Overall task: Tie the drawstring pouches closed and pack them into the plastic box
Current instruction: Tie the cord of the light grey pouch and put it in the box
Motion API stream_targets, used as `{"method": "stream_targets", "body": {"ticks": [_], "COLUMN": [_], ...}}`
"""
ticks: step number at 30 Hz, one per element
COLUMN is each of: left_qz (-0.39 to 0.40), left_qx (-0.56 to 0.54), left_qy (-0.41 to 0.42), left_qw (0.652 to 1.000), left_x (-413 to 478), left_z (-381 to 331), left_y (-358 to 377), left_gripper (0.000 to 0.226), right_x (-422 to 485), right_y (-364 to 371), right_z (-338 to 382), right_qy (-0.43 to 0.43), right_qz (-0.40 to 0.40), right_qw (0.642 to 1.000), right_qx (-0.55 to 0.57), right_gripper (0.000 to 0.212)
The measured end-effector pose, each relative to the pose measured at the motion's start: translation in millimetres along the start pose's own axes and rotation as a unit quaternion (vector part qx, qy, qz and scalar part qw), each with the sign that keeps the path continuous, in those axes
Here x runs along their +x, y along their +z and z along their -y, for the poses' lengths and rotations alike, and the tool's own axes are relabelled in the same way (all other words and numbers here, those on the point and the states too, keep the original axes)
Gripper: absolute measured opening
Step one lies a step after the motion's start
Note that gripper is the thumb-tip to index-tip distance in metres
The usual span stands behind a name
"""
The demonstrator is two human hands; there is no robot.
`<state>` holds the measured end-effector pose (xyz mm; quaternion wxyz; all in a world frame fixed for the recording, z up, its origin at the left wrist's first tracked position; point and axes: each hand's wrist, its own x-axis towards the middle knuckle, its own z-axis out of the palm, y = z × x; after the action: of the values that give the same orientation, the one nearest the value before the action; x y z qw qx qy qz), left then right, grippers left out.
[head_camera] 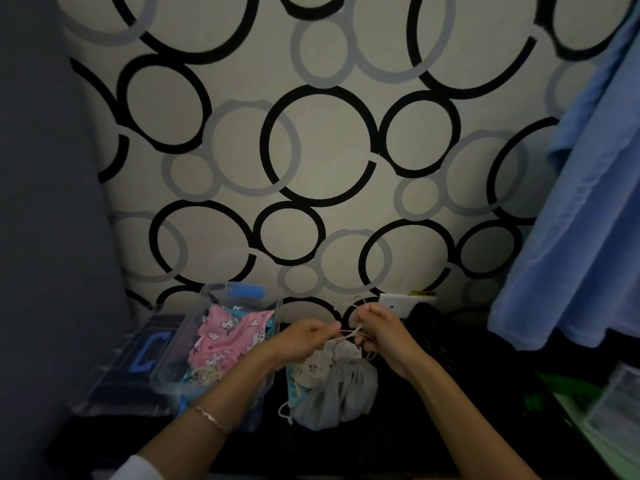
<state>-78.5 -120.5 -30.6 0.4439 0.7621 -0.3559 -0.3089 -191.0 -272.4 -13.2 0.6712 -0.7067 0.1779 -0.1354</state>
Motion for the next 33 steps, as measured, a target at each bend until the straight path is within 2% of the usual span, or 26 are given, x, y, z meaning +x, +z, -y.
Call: {"method": "stream_targets", "body": {"ticks": [5, 9, 11, 15, 18, 19, 22, 23, 25, 27, 30, 33], "left_qz": [0.023, 0.012, -0.002, 0.002, 0.008, 0.016, 0.093, 0.129, 0.194, 0.247, 0.286, 0.313], "left_qx": [0.022, -0.036, -0.083, -0.188, -0.25, -0.269, -0.291, -0.279, -0.241, -0.203, -0.173, -0.168], "left_qy": [0.067, 0.081, 0.077, 0.05, 0.013, -0.005, -0.082, -0.107, -0.141, -0.152, -0.184, -0.208], "left_qw": [0.997, 0.996, 0.994, 0.981, 0.968, 0.963, 0.949, 0.945, 0.941, 0.935, 0.924, 0.912], "left_x": [-8.7, -9.4, -10.0, -12.5, -10.4, -9.1, -6.4, -5.6, -4.7, -4.8, -5.4, -4.3], "left_z": [14.3, 6.8, 0.0, -7.9, -10.2, -10.6, -12.1, -12.7, -15.6, -20.7, -27.8, -33.7], "left_y": [2.4, 24.6, 32.5, 29.6, 21.6, 18.5, 5.8, 0.3, -10.3, -18.6, -24.9, -27.4], "left_gripper": [0.043, 0.032, 0.026, 0.037, 0.038, 0.037, 0.036, 0.036, 0.037, 0.04, 0.048, 0.053], "right_x": [2.2, 5.5, 5.0, 3.7, 2.6, 0.9, -1.9, -1.9, -0.8, -2.6, -3.3, -2.5], "right_y": [7.4, 9.7, 6.9, -2.0, -7.8, -9.5, -11.1, -9.8, -4.1, 1.5, 6.6, 11.2], "right_z": [-1.1, 3.0, 3.6, 2.5, 0.6, -0.2, -2.2, -2.3, -2.0, 1.0, 3.4, 7.1], "right_qy": [-0.009, 0.008, 0.012, 0.031, 0.062, 0.063, -0.013, -0.056, -0.119, -0.123, -0.085, -0.026], "right_qz": [-0.022, -0.013, -0.008, -0.014, -0.012, -0.001, 0.058, 0.08, 0.108, 0.104, 0.105, 0.117], "right_qw": [0.998, 0.997, 0.996, 0.995, 0.997, 0.996, 0.973, 0.955, 0.927, 0.935, 0.97, 0.985], "right_qx": [-0.057, -0.074, -0.082, -0.09, -0.05, -0.061, -0.224, -0.281, -0.339, -0.315, -0.202, -0.123], "right_gripper": [0.019, 0.021, 0.023, 0.021, 0.019, 0.025, 0.056, 0.057, 0.043, 0.033, 0.023, 0.028]}}
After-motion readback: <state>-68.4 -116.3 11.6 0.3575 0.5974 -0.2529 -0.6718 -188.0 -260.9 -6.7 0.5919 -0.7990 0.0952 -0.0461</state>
